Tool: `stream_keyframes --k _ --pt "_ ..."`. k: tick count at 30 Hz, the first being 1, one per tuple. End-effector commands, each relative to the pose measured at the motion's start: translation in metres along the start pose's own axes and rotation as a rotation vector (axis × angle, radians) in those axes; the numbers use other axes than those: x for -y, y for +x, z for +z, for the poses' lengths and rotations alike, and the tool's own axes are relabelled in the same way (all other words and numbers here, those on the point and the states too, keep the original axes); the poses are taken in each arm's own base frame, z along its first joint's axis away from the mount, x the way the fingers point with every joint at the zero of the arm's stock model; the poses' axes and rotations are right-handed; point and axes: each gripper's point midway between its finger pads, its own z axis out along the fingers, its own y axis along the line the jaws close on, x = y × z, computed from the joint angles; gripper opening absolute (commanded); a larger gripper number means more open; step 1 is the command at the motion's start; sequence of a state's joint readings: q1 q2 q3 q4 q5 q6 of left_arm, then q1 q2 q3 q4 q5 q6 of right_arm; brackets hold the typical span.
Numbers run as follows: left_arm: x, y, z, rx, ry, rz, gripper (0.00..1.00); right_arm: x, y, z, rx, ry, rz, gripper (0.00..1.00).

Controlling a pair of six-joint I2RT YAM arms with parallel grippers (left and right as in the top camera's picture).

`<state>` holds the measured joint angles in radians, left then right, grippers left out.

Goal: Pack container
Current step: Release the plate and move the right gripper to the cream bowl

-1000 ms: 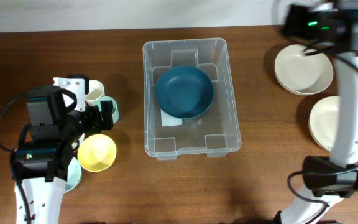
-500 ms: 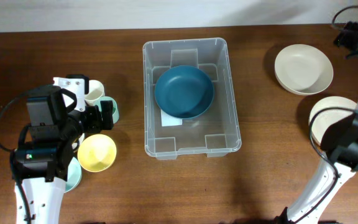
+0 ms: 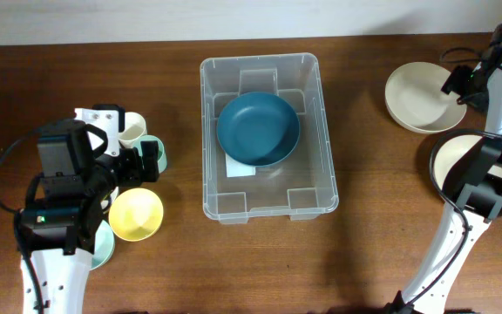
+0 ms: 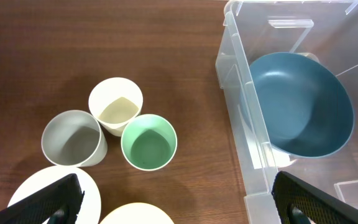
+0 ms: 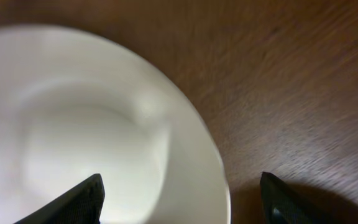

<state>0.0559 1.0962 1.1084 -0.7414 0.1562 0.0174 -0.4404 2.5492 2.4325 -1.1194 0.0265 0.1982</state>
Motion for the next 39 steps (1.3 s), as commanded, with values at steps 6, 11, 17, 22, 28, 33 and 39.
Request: stream_keyframes --k 6,11,17,22,28,33,39 --pt "-0.003 -0.009 -0.005 0.026 -0.012 -0.002 0.99 0.011 0.025 0.037 -0.107 0.009 0.011 0.73" --pt "-0.003 -0.009 -0.005 0.026 -0.012 -0.002 0.99 0.003 0.039 0.045 -0.157 -0.042 0.015 0.58" --pt "-0.003 -0.009 -0.005 0.026 -0.012 -0.002 0.99 -0.001 0.048 0.049 -0.190 -0.065 0.017 0.33" --pt "-0.003 -0.009 -0.005 0.026 -0.012 -0.002 0.99 -0.001 0.051 0.048 -0.201 -0.064 0.017 0.17" --pt "-0.003 -0.009 -0.005 0.026 -0.012 -0.002 0.99 -0.007 0.052 0.047 -0.201 -0.070 0.008 0.04" --pt "-0.003 -0.009 -0.005 0.026 -0.012 -0.002 0.99 -0.020 0.049 0.042 -0.193 -0.117 0.001 0.04" --pt "-0.003 -0.009 -0.005 0.026 -0.012 -0.002 0.99 -0.051 0.023 -0.012 -0.113 -0.276 -0.005 0.04"
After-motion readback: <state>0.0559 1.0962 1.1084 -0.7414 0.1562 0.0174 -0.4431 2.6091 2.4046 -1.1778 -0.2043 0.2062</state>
